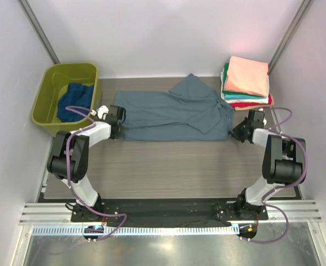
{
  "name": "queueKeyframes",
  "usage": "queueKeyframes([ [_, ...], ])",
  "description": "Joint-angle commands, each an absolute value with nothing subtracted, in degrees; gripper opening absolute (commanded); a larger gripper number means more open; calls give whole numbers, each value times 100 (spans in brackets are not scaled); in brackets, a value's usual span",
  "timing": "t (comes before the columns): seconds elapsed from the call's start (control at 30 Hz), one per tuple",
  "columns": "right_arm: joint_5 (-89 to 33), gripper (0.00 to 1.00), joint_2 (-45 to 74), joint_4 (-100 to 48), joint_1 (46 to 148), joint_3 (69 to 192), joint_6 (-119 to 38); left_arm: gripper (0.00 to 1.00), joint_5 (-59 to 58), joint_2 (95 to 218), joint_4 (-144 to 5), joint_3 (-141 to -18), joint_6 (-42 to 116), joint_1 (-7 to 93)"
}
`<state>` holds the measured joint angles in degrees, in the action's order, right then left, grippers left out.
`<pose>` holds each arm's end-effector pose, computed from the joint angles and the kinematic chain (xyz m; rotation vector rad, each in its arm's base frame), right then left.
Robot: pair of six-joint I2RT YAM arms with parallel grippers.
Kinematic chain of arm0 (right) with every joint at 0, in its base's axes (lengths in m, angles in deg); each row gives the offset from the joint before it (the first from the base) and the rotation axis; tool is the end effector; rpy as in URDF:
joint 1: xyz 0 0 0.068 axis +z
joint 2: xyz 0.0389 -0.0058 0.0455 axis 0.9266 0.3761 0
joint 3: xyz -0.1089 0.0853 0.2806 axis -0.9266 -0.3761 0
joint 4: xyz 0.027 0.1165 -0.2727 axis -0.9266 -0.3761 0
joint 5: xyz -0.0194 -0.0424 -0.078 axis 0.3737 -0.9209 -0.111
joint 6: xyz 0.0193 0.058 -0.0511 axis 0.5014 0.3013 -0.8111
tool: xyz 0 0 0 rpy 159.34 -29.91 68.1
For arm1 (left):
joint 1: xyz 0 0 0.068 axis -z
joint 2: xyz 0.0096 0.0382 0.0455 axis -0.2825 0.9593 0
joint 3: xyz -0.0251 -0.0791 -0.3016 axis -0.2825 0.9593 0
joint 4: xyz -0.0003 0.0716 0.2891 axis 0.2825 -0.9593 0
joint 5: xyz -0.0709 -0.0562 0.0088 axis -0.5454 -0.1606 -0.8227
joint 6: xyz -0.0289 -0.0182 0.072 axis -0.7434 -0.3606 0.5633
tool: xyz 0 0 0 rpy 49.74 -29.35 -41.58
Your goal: Fold and stack the t-shirts
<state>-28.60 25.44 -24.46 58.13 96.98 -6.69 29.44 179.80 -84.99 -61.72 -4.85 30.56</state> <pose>0.3487 -0.0520 0.1316 1.0036 2.2469 0.3832 0.3791 -0.0694 0.1451 -0.9527 2.2843 -0.0029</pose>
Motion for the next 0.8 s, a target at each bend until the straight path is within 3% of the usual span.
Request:
queueKeyframes([
  [0.0,-2354,1,2842,-3229,5929,10771,-639,0,2583,17979,-9055,-7013,-457,2968],
  [0.07,-2090,1,2695,-3434,6052,11455,-797,0,2565,17803,-9347,-7411,-414,2977],
  [0.17,-2639,1,2010,-3488,6149,11565,-851,0,2837,17057,-9594,-7466,-396,2951],
  [0.33,-2959,1,1638,-3795,6079,10740,-755,0,2452,16317,-9524,-6465,-738,2495],
  [0.5,-3188,1,1981,-3602,5939,9782,-666,0,2022,16632,-9489,-5542,-677,2090],
  [0.77,-3248,1,1648,-3655,5736,9499,-728,0,1607,16572,-9270,-5075,-572,1834],
])
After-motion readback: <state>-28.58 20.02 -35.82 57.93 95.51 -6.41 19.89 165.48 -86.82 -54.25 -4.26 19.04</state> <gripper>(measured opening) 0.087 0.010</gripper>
